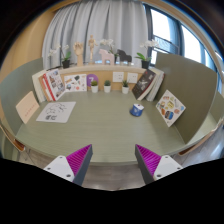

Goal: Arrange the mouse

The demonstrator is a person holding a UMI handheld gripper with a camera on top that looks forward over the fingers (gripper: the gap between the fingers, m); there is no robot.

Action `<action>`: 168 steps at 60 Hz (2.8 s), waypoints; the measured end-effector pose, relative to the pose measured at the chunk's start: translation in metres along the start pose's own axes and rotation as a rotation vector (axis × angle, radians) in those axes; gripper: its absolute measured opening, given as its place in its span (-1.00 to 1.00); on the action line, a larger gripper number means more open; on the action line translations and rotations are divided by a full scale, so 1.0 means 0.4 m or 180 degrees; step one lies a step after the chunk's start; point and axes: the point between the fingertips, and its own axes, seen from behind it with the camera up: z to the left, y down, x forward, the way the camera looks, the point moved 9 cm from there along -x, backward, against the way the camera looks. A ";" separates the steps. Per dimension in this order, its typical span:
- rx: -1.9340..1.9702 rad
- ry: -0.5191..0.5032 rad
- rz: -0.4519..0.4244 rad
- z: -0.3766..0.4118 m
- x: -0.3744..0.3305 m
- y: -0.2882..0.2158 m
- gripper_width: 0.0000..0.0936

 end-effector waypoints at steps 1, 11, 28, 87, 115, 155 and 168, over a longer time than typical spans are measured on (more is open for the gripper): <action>0.0010 0.0022 0.0032 -0.023 0.015 0.011 0.83; 0.0100 0.0139 0.0244 -0.206 0.175 0.037 0.84; 0.0097 0.0004 0.0388 -0.349 0.512 -0.096 0.83; -0.0072 -0.0263 0.0799 -0.334 0.897 -0.336 -0.03; 0.0348 0.0518 0.0500 -0.197 0.728 -0.562 -0.28; 0.0101 -0.0255 0.0430 0.834 0.700 -0.558 -0.29; -0.0058 -0.0198 0.0965 0.911 0.803 -0.325 -0.21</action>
